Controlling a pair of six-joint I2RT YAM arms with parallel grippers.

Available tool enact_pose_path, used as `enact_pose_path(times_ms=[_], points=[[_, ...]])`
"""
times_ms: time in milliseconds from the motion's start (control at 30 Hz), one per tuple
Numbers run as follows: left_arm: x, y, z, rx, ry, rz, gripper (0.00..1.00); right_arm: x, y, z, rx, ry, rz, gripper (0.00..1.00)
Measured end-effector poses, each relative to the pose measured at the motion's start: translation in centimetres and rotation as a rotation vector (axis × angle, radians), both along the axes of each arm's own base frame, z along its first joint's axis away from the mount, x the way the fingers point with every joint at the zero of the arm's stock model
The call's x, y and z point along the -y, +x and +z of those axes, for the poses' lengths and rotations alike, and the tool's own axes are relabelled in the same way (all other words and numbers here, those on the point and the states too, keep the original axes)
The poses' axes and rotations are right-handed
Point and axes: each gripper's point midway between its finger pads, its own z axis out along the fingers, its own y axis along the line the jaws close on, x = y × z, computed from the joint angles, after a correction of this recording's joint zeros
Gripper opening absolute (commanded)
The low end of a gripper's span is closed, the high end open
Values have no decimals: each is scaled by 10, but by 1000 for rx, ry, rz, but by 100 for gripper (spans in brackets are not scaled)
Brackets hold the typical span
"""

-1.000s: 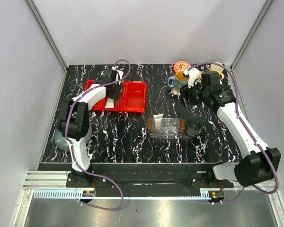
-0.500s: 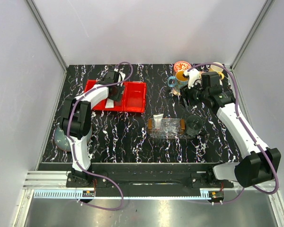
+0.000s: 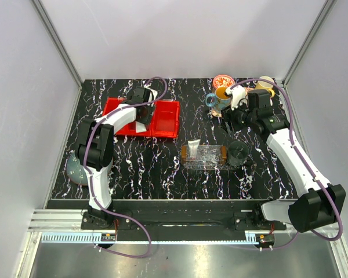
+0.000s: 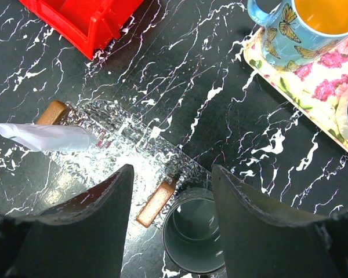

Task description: Prepare toiletry sets of a toothbrush and toothpaste on the tray

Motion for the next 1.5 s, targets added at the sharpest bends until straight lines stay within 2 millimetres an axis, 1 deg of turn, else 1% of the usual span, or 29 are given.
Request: enact_pose_path(times_ms=[100, 233, 333, 533, 1000, 1033, 1100, 1133, 1233, 1267, 1500], points=[[-3, 0, 0, 3, 15, 4, 62, 0, -1, -1, -3, -1, 0, 62], [-7, 1, -3, 12, 35, 14, 65, 0, -1, -3, -7, -2, 1, 62], [-10, -2, -7, 11, 44, 22, 66, 0, -1, -3, -7, -2, 1, 62], [-10, -2, -5, 20, 45, 21, 65, 0, -1, -3, -7, -1, 1, 62], [-7, -7, -9, 2, 34, 6, 47, 0, -2, -4, -10, -2, 1, 62], [-7, -7, -9, 2, 34, 6, 45, 0, -2, -4, -10, -2, 1, 62], [-7, -7, -9, 1, 32, 5, 42, 0, -2, -4, -10, -2, 1, 62], [-7, -7, -9, 0, 32, 4, 39, 0, -2, -4, -10, -2, 1, 62], [-7, -8, -10, -3, 32, 4, 35, 0, -2, -4, -10, -2, 1, 62], [-7, -8, -10, -5, 32, 5, 31, 0, -2, -4, -10, -2, 1, 62], [-7, -10, -9, -13, 34, 5, 24, 0, -2, -4, -10, -2, 1, 62]])
